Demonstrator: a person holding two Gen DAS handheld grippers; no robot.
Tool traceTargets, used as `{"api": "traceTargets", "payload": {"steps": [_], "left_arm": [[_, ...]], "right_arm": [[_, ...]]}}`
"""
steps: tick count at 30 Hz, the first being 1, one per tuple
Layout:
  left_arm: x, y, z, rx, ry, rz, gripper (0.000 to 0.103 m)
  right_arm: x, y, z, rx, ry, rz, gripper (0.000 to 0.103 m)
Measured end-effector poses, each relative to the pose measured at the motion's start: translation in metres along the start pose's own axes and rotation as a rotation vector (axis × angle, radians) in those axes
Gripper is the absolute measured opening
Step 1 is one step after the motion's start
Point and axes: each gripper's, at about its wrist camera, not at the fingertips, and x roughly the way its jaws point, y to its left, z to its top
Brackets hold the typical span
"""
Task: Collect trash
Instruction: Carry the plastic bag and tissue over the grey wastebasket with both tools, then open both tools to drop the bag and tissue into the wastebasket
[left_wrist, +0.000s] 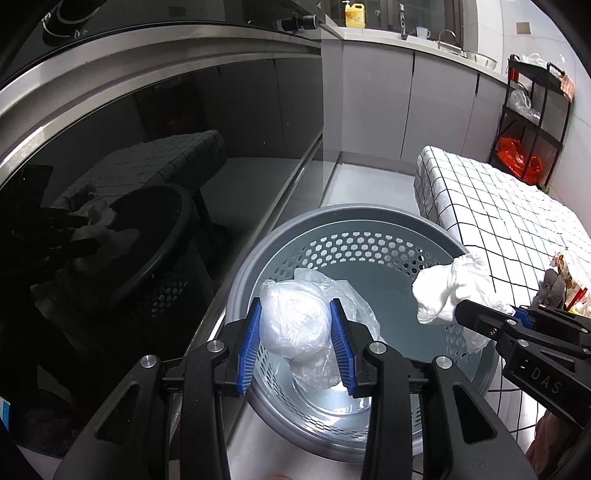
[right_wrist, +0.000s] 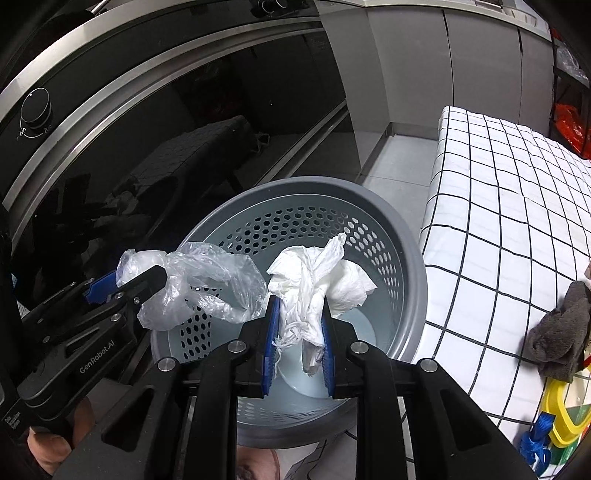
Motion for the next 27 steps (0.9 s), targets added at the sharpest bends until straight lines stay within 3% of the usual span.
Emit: {"api": "traceTargets", "payload": {"steps": [4, 6, 9, 27], "left_arm": [[-0.0004, 0.0018, -0.0002, -0.009, 0.003, -0.005, 0.041], [-0.0004, 0.0029, 0.0003, -0.013, -0.002, 0.001, 0.048], [-0.0003, 0.0044, -0.0002, -0.019, -0.003, 0.004, 0.051], [0.0002, 0.0061, -0.0001, -0.026, -0.003, 0.014, 0.053]], "right_arm": [[-0.0011, -0.0002, 0.0014, 0.004, -0.007, 0.004, 0.024], [-0.0025, -0.0018, 0.0015, 0.007, -0.019, -0.001, 0.037], [-0.0058, -0.0034, 0.0003, 0.016, -0.034, -0.003, 0.048], [-0.0089, -0.0060, -0.0021, 0.033, -0.038, -0.018, 0.050]]}}
